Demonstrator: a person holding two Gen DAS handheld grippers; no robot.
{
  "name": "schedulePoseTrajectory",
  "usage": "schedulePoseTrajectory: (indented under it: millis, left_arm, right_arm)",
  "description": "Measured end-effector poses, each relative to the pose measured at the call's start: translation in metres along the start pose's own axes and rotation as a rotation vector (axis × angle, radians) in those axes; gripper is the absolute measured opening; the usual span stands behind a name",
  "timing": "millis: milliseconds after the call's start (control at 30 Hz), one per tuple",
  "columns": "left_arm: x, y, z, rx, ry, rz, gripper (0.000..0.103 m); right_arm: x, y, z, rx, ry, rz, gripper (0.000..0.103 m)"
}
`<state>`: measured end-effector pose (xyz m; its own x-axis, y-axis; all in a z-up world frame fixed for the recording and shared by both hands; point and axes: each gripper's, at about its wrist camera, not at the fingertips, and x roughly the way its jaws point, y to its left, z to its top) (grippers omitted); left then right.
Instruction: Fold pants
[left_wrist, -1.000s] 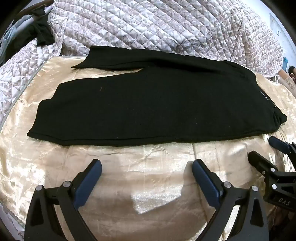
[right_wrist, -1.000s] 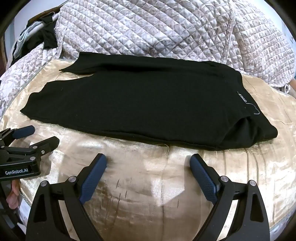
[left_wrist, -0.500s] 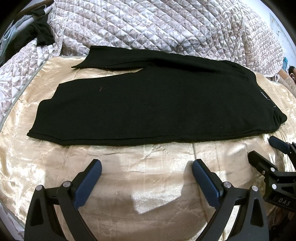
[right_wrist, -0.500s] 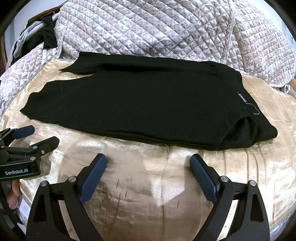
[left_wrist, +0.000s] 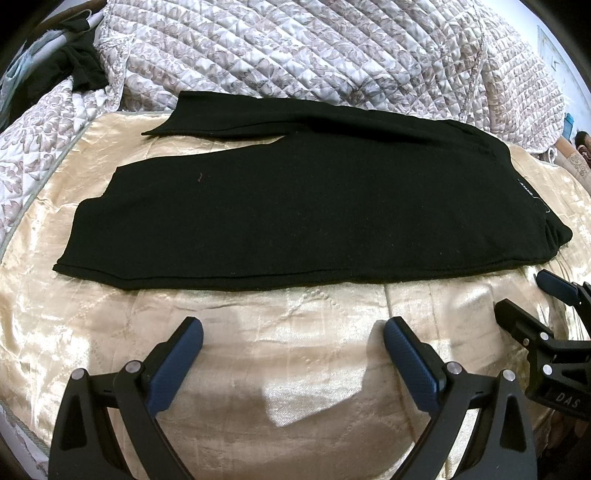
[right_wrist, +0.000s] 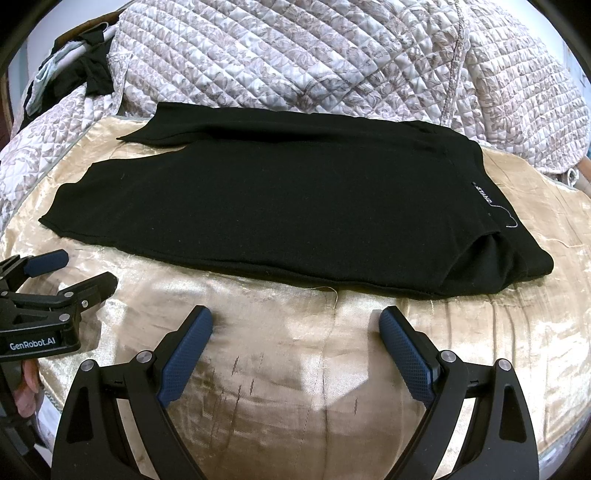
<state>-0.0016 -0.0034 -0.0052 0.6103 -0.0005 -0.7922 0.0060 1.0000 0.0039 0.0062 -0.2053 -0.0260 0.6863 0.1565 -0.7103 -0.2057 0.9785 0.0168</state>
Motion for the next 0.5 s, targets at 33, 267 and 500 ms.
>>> schedulePoseTrajectory:
  millis: [33, 267, 500]
  left_arm:
    - [0.0005, -0.0006, -0.0014, 0.0, -0.001, 0.0, 0.1]
    - [0.0007, -0.0021, 0.0002, 0.002, -0.001, 0.0, 0.1]
    - [0.0008, -0.0027, 0.0006, 0.001, -0.001, 0.0, 0.1]
  right_arm:
    - [0.0, 0.0001, 0.0, 0.0, 0.0, 0.0, 0.092]
    - [0.0002, 0.0003, -0.0001, 0.0, 0.001, -0.001, 0.092]
    - [0.0004, 0.0003, -0.0003, -0.001, 0.001, -0.001, 0.092]
